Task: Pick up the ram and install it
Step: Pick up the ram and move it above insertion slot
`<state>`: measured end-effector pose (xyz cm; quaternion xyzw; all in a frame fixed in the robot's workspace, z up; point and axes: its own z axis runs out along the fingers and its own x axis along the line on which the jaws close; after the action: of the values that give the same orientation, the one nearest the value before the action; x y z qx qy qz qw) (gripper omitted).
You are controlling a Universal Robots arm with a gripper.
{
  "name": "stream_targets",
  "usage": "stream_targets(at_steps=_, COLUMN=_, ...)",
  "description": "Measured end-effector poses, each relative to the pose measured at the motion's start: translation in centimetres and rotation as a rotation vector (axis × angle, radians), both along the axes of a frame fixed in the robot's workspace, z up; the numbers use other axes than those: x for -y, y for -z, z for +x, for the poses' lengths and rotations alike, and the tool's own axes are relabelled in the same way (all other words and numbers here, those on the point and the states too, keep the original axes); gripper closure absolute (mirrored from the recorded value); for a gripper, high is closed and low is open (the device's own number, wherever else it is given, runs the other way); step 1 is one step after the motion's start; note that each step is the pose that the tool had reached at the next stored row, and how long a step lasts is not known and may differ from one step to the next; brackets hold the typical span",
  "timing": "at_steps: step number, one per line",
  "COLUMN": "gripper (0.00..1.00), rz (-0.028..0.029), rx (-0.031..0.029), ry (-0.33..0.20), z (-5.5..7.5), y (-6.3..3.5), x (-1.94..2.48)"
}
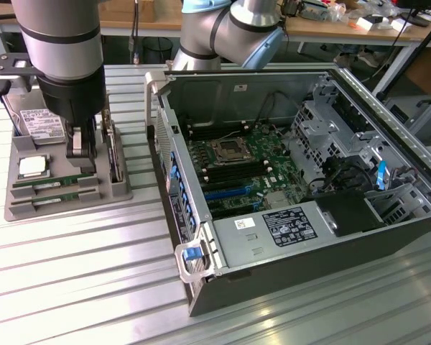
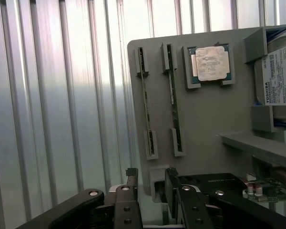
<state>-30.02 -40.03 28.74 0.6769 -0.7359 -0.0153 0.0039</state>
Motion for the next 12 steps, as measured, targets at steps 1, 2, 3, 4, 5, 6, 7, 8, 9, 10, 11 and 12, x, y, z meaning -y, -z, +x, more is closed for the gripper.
stream_targets(at_steps=1, gripper=0.64, rz=0.0, rx=-0.0001, ry=0.0, z=0.0, y=0.05, x=0.0)
stream_targets(at_steps=2, gripper=0.64, rz=0.0, rx=0.0, ry=0.0, z=0.0, y=0.09, x=0.01)
stream_targets(at_steps=3, gripper=0.64, rz=0.0002, rx=0.0002, ry=0.0, z=-0.1, y=0.13, x=0.01)
stream_targets(at_steps=4, gripper=0.64, rz=0.0001, rx=0.0001, ry=0.0, z=-0.1, y=0.13, x=0.01)
stream_targets(at_steps=5, gripper=0.64, rz=0.0, rx=0.0, ry=0.0, z=-0.2, y=0.15, x=0.02)
stream_targets(at_steps=6, gripper=0.64, rz=0.0001, rx=0.0, ry=0.0, z=-0.2, y=0.17, x=0.02)
stream_targets(at_steps=7, gripper=0.64, rz=0.0001, rx=0.0, ry=0.0, z=-0.4, y=0.21, x=0.02)
stream_targets(at_steps=8, gripper=0.64, rz=0.0, rx=0.0, ry=0.0, z=-0.5, y=0.25, x=0.02)
stream_targets(at_steps=9, gripper=0.64, rz=0.0001, rx=0.0, ry=0.0, z=-0.6, y=0.29, x=0.02)
stream_targets(at_steps=10, gripper=0.64, rz=0.0001, rx=0.0, ry=0.0, z=-0.7, y=0.32, x=0.02)
stream_targets(at_steps=11, gripper=0.64, rz=0.0, rx=0.0, ry=0.0, z=-0.8, y=0.35, x=0.02)
stream_targets(at_steps=12, gripper=0.64, rz=0.0, rx=0.0, ry=0.0, z=-1.0, y=0.43, x=0.04)
